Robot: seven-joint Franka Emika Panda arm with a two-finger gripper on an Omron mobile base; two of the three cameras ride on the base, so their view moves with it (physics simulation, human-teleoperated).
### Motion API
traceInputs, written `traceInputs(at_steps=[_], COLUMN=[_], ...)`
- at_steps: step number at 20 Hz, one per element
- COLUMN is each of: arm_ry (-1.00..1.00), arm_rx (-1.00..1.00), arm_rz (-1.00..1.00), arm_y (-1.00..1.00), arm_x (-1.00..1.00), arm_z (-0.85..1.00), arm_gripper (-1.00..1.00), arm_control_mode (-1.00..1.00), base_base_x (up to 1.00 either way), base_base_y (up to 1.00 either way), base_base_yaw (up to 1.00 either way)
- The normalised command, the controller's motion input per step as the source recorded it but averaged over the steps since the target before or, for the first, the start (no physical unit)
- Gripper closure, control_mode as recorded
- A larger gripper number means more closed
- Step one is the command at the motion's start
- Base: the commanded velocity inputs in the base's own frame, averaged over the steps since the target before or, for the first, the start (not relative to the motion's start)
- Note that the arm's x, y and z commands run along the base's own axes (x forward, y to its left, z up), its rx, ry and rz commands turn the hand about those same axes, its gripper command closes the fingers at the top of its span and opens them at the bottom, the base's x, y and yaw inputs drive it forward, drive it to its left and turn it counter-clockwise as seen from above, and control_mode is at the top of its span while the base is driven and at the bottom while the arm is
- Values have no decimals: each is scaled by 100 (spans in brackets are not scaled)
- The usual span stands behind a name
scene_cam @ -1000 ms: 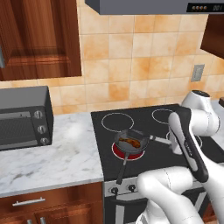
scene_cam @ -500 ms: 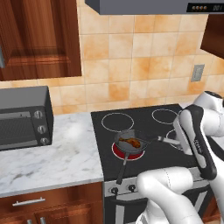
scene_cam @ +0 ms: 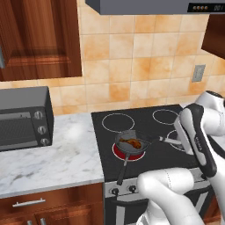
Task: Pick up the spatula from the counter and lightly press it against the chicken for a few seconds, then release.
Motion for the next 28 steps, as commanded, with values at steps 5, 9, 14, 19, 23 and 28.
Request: traceInputs(at_steps=[5, 9, 14, 19, 23, 28], arm_ry=[1, 0, 0, 0, 0, 2], arm_rx=[-1, -2, -6, -10, -5, 0], arm_rz=[0, 1, 0, 1, 1, 1], arm_y=[0, -7, -8, -12, -3, -4], arm_x=[20, 15, 3, 0, 4, 14], arm_z=[-7, -9, -6, -3, -4, -15], arm_gripper=[100, 100, 100, 100, 100, 100], arm_control_mode=[-100, -100, -100, -100, -100, -100], base_base_x=[0, 0, 0, 0, 0, 0], base_base_y=[0, 0, 0, 0, 0, 0], base_base_yaw=[0, 0, 0, 0, 0, 0])
